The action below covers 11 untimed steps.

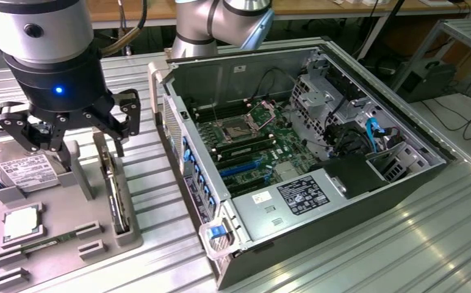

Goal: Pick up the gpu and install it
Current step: 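Pick up the gpu and move the gpu toward the slot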

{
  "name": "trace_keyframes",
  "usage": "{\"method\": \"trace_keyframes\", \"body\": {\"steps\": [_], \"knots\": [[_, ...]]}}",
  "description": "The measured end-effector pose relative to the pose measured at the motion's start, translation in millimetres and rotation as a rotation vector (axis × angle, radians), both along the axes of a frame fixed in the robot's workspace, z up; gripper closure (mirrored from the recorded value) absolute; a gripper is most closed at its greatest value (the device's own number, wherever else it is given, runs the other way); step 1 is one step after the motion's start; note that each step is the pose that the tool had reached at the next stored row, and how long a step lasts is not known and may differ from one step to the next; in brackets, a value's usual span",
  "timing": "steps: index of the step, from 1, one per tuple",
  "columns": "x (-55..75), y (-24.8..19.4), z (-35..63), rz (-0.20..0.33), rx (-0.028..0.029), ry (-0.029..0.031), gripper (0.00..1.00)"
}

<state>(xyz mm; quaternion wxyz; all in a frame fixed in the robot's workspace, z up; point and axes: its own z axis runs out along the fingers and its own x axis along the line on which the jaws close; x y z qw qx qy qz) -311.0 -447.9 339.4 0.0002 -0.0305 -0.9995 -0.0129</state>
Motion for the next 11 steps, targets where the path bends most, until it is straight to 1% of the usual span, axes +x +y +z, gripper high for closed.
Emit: {"method": "trace_keyframes", "body": {"steps": [4, 11], "knots": [[0.0, 0.0, -5.3, 0.0, -0.0001, 0.0001, 0.28], [0.0, -0.1, -7.9, 0.0, -0.0001, -0.0008, 0.28]]}}
